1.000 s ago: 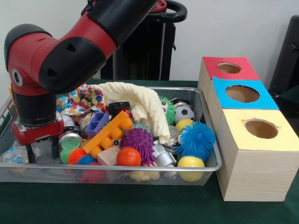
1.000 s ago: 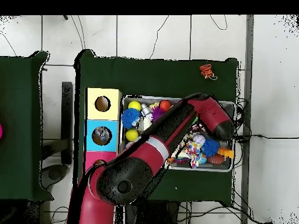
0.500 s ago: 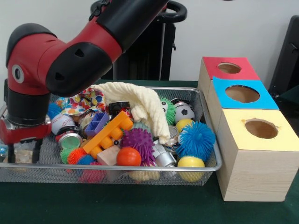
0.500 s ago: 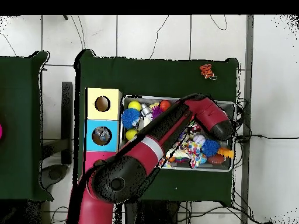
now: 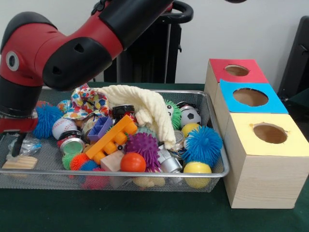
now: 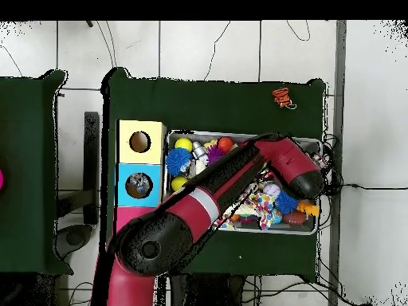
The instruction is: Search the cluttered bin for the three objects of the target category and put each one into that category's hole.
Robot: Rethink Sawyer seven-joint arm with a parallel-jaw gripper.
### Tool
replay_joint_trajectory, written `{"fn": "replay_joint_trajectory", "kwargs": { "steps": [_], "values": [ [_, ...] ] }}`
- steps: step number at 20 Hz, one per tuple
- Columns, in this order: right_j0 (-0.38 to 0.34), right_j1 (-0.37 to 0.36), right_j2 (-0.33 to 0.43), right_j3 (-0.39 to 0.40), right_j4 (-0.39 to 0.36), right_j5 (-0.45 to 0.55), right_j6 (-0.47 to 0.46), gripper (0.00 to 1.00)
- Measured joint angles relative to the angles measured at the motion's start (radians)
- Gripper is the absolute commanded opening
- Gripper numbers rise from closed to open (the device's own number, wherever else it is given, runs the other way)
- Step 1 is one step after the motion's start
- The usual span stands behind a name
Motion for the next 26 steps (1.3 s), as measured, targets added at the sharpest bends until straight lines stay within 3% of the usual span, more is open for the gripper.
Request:
{"fn": "replay_joint_trajectory", "kwargs": {
  "steps": [12,26],
  "values": [
    [0.001,0.013,0.007,0.021,0.004,-0.032,0.005,1.0],
    [-0.068,-0.08,0.094,0.023,0.105,-0.096,0.005,1.0]
  ]
}}
